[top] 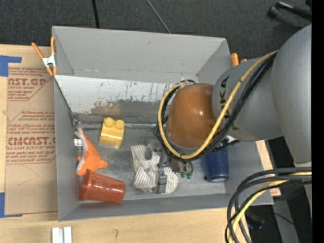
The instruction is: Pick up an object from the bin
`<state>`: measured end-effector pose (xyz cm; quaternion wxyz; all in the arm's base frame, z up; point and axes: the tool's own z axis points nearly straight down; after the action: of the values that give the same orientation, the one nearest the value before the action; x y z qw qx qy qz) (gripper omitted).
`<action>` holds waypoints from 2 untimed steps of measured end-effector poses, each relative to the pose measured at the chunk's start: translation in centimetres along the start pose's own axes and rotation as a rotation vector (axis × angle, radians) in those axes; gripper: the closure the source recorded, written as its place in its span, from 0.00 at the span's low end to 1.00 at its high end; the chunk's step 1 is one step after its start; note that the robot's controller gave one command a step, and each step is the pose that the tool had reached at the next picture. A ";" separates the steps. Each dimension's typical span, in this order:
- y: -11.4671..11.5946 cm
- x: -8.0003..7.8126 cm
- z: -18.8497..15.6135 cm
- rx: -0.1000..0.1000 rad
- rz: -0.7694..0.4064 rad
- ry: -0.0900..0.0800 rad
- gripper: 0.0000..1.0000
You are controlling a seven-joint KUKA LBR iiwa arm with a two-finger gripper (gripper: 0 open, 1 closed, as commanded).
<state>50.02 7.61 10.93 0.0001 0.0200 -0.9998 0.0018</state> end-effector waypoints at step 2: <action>-1.2 0.6 4.0 -0.004 0.200 0.002 1.00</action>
Offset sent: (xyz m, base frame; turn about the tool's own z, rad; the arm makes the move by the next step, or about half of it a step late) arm 0.0000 0.0000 0.0000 0.0000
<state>49.46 6.33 6.98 0.0010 -0.0801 -0.9968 -0.0003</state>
